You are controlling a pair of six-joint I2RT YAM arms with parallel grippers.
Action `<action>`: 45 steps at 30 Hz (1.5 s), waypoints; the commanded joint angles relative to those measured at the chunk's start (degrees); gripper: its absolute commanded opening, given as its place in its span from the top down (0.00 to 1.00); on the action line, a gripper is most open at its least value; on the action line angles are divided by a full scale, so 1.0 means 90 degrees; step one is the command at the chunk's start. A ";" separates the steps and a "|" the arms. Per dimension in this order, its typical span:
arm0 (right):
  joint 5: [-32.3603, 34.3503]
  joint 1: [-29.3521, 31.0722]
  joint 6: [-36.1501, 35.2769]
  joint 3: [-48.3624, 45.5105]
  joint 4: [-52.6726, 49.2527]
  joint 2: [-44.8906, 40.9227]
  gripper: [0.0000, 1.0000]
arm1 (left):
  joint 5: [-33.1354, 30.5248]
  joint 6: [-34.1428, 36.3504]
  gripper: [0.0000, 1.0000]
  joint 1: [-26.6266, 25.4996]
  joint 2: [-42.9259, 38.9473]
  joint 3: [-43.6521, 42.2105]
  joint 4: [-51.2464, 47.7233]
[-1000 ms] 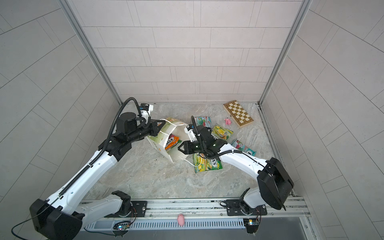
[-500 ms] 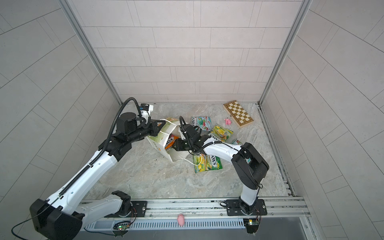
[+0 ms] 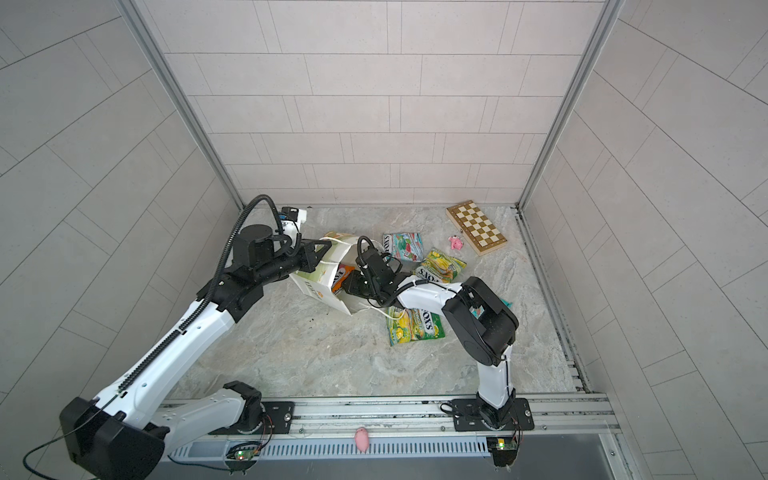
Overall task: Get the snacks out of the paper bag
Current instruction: 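Move the open right gripper back into the bag toward the orange fruits packet, then close the right gripper on the orange fruits packet inside the bag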
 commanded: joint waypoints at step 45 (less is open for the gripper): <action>0.0698 0.0096 0.1207 0.1406 0.0368 0.1355 0.61 | 0.0333 0.0105 1.00 0.0047 -0.0113 -0.0037 0.0245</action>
